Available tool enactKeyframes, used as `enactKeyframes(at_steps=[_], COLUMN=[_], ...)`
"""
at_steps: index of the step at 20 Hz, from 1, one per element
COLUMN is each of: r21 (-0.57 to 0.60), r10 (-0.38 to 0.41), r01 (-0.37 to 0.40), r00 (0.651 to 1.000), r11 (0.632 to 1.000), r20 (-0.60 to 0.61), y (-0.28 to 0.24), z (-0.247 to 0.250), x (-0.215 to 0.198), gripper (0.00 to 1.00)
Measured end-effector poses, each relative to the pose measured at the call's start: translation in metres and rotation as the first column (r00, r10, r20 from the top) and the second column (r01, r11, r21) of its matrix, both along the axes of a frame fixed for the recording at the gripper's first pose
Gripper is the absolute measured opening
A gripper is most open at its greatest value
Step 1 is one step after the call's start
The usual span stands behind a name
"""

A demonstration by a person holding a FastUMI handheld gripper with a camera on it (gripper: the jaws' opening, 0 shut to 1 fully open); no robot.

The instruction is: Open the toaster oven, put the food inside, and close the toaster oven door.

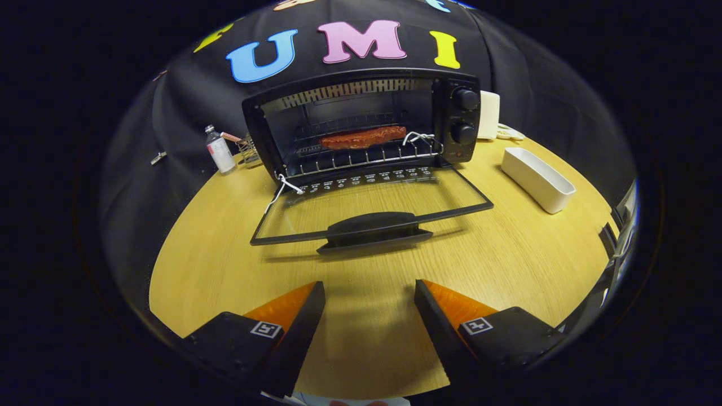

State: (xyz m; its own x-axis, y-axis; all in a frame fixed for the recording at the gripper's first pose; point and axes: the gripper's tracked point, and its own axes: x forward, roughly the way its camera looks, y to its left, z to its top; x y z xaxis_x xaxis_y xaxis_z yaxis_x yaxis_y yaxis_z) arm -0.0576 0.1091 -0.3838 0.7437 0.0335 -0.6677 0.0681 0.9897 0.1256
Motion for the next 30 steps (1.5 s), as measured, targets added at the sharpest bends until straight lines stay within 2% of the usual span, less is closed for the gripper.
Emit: enactKeyframes(at_steps=[3, 8, 11, 17, 21, 25, 28, 30], r21=[0.001, -0.026, -0.021, -0.065, 0.013, 0.109, 0.082, 0.058], r10=[-0.004, 0.052, 0.044, 0.104, 0.057, -0.006, 0.019, 0.021], r01=[0.004, -0.052, -0.043, -0.098, -0.059, -0.016, -0.038, -0.035], r00=[1.0, 0.999, 0.998, 0.991, 0.988, 0.979, 0.977, 0.973], r11=[1.0, 0.998, 0.999, 0.993, 0.998, 0.994, 0.996, 0.998], r20=[0.011, 0.001, 0.045, 0.085, 0.142, 0.202, 0.215, 0.228], y=[-0.005, -0.007, -0.011, -0.01, -0.011, -0.013, -0.015, -0.015], z=[0.002, 0.004, 0.023, 0.058, 0.089, 0.13, 0.143, 0.146], x=[0.007, 0.019, 0.034, 0.036, 0.042, 0.071, 0.102, 0.092], gripper=[0.99, 0.99, 0.99, 0.99, 0.98, 0.99, 0.99, 0.99])
